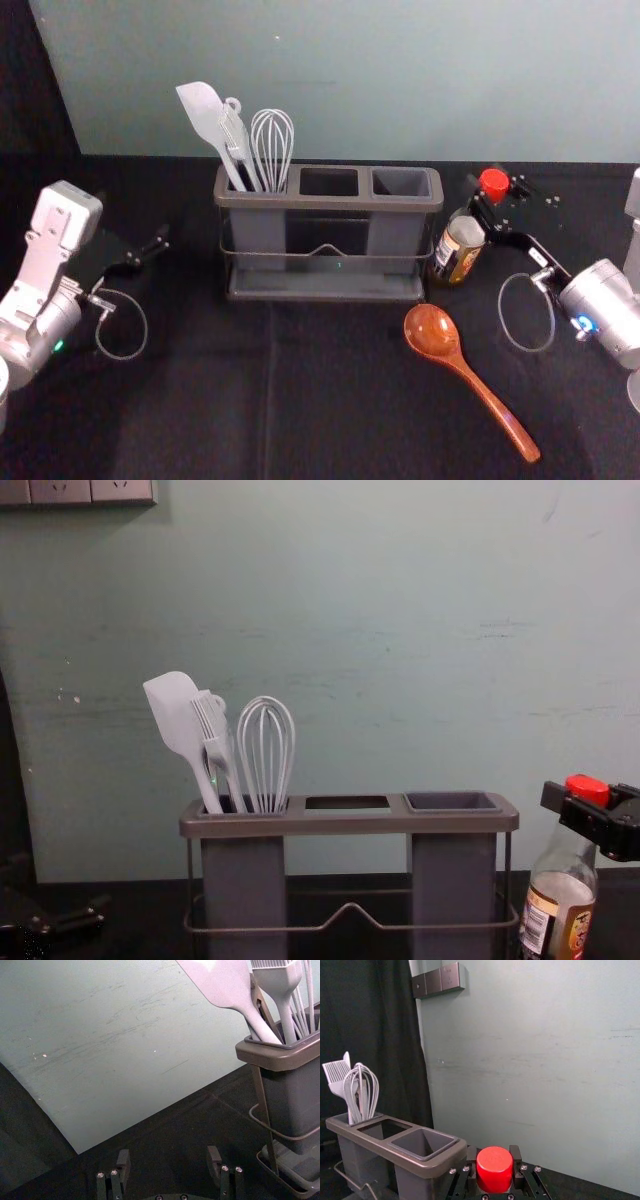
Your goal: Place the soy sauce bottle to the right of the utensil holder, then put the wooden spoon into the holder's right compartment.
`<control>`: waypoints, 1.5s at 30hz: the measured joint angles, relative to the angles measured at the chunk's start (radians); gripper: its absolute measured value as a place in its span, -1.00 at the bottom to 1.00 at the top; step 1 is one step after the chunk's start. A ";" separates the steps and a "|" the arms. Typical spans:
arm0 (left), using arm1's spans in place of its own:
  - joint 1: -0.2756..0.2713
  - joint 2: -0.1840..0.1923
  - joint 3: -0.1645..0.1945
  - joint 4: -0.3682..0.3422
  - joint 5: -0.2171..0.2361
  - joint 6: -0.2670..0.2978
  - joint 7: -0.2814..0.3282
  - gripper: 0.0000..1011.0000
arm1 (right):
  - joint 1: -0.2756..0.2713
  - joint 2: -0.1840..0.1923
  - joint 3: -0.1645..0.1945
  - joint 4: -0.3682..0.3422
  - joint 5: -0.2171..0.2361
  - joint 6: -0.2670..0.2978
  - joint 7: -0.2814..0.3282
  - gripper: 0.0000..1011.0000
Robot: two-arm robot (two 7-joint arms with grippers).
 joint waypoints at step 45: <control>0.000 0.000 0.000 0.000 0.000 0.000 0.000 0.99 | -0.142 0.093 -0.001 -0.316 -0.090 0.129 -0.036 0.98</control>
